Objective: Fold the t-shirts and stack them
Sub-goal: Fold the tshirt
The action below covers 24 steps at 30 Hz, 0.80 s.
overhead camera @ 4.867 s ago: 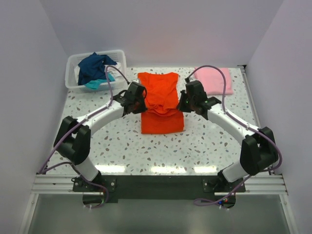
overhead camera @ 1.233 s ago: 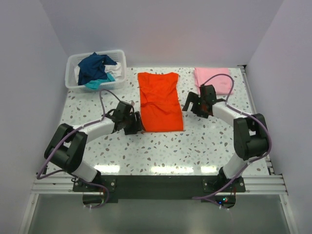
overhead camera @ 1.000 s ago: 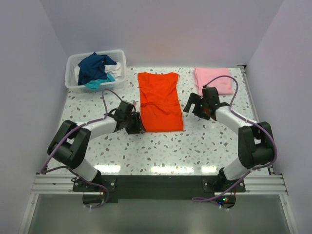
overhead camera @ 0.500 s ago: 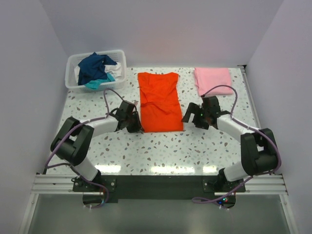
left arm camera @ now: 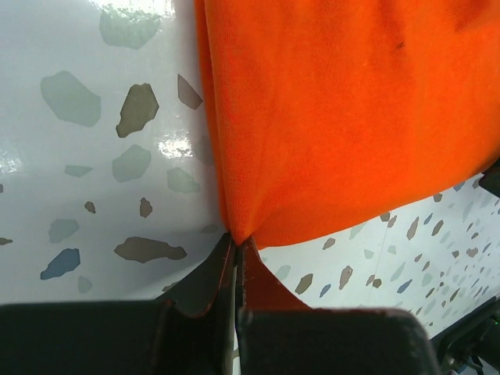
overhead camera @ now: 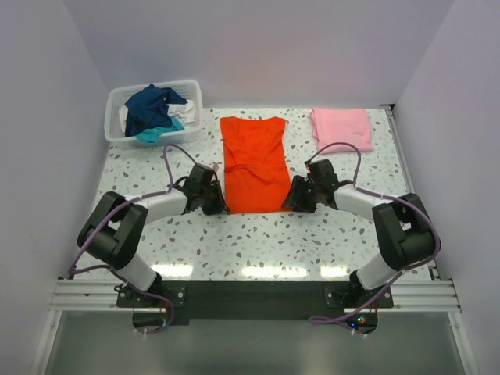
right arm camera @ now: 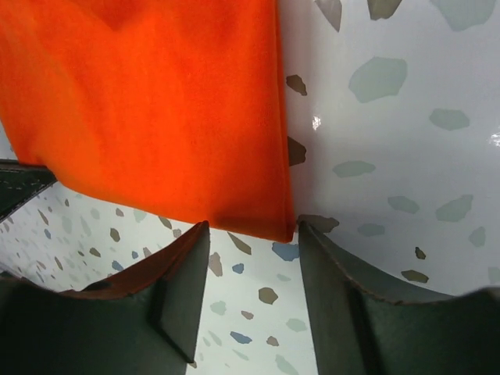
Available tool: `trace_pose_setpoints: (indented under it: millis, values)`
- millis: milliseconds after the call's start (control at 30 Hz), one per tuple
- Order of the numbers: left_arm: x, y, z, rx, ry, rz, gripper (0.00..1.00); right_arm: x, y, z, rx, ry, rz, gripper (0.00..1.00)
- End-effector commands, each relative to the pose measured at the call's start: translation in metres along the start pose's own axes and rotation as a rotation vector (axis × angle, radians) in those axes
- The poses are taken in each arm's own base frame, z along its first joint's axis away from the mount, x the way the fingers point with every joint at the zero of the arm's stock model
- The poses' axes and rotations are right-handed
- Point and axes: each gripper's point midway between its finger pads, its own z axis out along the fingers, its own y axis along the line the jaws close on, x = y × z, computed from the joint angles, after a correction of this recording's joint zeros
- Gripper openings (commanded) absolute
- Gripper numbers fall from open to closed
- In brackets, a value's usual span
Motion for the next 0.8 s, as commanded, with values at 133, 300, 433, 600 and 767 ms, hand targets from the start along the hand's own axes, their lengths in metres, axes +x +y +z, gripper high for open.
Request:
trace_pose_setpoints:
  millis: [133,300,433,600,767]
  values:
    - [0.003,0.003,-0.004,-0.011,-0.021,-0.013,0.0,0.013,0.0,0.007,0.004,0.025,0.017,0.42]
    - [0.004,0.003,-0.003,-0.008,-0.021,-0.022,0.0,0.018,-0.004,0.009,0.027,0.023,0.023,0.28]
    - [0.005,0.006,-0.006,-0.024,-0.024,-0.025,0.0,0.019,-0.007,0.011,0.036,0.019,0.032,0.07]
    - [0.016,0.016,-0.013,-0.046,-0.027,-0.033,0.0,0.029,-0.008,0.003,0.036,0.044,0.002,0.0]
    - [0.044,0.026,-0.026,-0.071,-0.013,-0.034,0.0,0.058,-0.009,-0.01,0.02,0.1,-0.025,0.0]
